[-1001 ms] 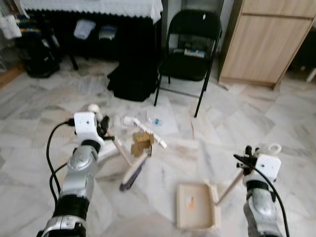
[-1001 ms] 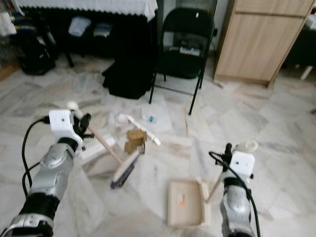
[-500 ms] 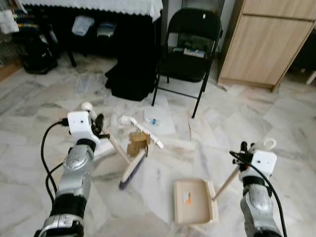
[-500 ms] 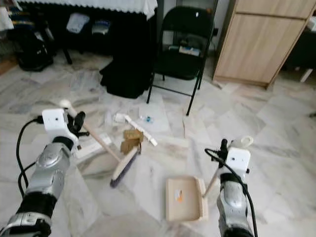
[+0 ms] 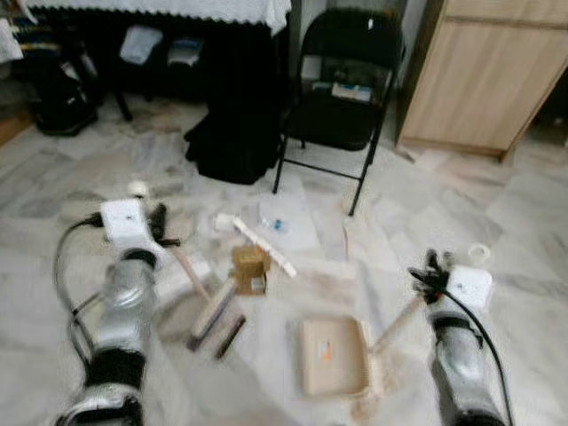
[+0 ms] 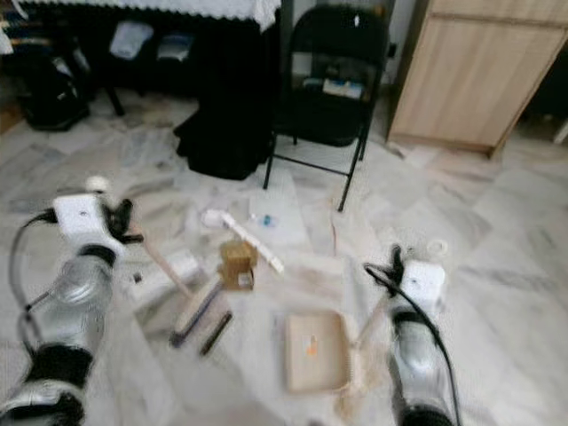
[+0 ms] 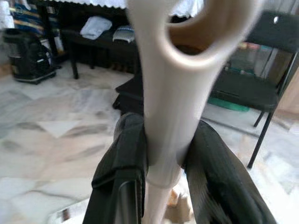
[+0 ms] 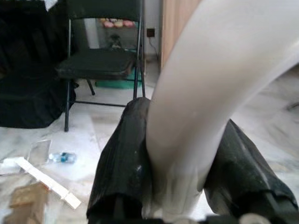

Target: Sweep floor

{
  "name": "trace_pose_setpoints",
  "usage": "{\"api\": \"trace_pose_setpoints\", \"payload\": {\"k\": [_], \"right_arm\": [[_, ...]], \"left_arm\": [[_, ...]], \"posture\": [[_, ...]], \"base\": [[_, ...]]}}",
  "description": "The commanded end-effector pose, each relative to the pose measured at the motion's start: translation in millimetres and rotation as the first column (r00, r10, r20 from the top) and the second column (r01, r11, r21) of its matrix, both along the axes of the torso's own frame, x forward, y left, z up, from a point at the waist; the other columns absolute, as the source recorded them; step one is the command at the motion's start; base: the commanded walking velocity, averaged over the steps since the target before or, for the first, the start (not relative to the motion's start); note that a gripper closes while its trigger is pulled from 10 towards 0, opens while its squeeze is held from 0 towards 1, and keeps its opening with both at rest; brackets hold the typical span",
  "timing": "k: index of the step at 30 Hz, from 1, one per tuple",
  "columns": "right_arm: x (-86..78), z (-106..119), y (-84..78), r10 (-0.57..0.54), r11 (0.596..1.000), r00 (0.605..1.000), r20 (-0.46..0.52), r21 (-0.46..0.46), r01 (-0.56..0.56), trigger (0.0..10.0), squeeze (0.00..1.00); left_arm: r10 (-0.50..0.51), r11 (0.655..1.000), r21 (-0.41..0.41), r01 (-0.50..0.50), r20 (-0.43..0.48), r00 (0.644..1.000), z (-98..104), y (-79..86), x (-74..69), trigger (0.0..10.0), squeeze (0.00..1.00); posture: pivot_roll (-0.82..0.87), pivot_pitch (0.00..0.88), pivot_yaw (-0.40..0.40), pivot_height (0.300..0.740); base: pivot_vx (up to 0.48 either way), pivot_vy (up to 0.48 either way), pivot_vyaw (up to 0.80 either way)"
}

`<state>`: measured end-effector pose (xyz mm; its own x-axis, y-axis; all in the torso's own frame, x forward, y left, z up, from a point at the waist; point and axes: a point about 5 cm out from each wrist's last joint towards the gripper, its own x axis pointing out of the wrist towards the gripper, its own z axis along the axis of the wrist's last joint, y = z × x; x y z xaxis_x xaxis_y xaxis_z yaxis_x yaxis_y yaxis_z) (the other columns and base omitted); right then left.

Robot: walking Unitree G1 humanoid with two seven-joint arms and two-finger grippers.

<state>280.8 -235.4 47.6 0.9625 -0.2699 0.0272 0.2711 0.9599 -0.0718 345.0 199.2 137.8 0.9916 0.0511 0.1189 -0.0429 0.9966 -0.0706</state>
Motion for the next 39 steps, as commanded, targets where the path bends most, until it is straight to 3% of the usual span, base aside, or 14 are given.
{"api": "trace_pose_setpoints", "payload": {"k": [1, 7, 29, 39], "right_arm": [[8.3, 11.5, 7.0, 0.021, 1.0, 0.998, 0.058, 0.004, -0.021, 10.0, 0.0], [8.0, 10.7, 8.0, 0.025, 1.0, 0.998, 0.056, 0.008, -0.026, 10.0, 0.0], [9.0, 10.9, 10.6, 0.031, 0.999, 0.998, 0.059, 0.013, -0.032, 10.0, 0.0], [10.6, 10.8, 13.6, 0.034, 0.999, 0.998, 0.06, 0.021, -0.035, 10.0, 0.0]], "left_arm": [[0.034, 0.999, 0.004, -0.034, 0.063, 0.997, 12.0, 12.4, -0.7, 10.0, 0.0], [0.039, 0.999, -0.006, -0.039, 0.057, 0.998, 10.7, 13.8, -1.0, 10.0, 0.0], [0.024, 1.0, -0.005, -0.024, 0.06, 0.998, 10.3, 13.5, -1.5, 10.0, 0.0], [0.021, 1.0, 0.005, -0.022, 0.061, 0.998, 11.6, 14.5, -1.3, 10.0, 0.0]], "posture": [[-0.07, 0.089, -0.006, 0.74], [-0.07, 0.093, -0.006, 0.74], [-0.07, 0.078, 0.0, 0.74], [-0.06, 0.081, 0.004, 0.74]], "base": [[0.0, 0.0, 0.0], [0.0, 0.0, 0.0], [0.0, 0.358, 0.0], [0.0, 0.118, 0.0]]}}
